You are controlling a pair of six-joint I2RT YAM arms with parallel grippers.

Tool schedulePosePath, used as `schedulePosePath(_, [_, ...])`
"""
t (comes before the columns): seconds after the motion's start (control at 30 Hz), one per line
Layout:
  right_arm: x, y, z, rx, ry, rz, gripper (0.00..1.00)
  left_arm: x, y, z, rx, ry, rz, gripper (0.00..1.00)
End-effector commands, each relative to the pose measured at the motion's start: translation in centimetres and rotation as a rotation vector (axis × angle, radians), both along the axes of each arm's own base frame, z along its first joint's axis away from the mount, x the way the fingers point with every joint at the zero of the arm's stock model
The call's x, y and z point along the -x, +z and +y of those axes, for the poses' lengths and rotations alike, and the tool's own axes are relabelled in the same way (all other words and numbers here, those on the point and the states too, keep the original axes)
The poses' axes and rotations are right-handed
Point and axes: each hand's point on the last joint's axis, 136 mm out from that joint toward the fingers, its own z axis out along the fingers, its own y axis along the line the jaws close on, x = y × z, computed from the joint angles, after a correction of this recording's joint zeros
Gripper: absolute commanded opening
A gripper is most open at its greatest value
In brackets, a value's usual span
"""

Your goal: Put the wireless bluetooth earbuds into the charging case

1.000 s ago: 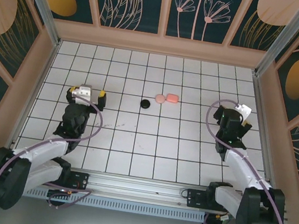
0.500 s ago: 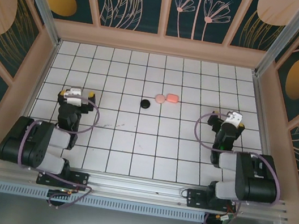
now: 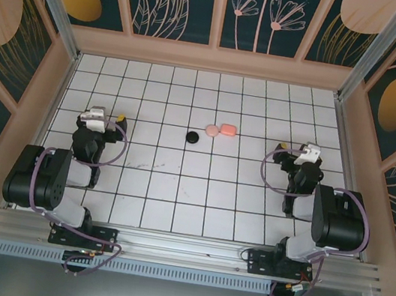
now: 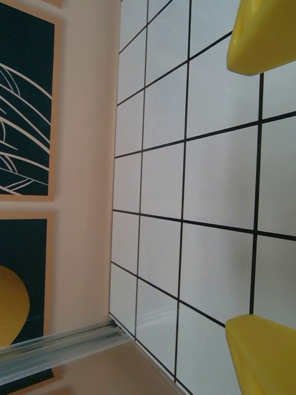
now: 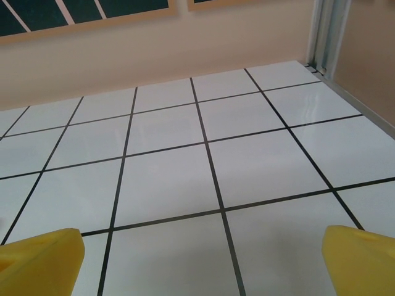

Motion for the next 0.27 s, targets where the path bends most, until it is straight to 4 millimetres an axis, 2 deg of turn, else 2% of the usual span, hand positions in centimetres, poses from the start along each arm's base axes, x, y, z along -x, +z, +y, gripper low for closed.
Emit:
schedulePosePath(0.0, [-0.47,1.25,0.63,0.007,0.033,-0.047,0.99,-0.36,0.28,0.20,0.016,0.010,-0.007,0.99])
schedulePosePath(0.23, [-0.48,1.16,0.60,0.004,0.038,-0.044,0.99,-0.08,0.42,0.41,0.017,0.025,-0.017,0.99])
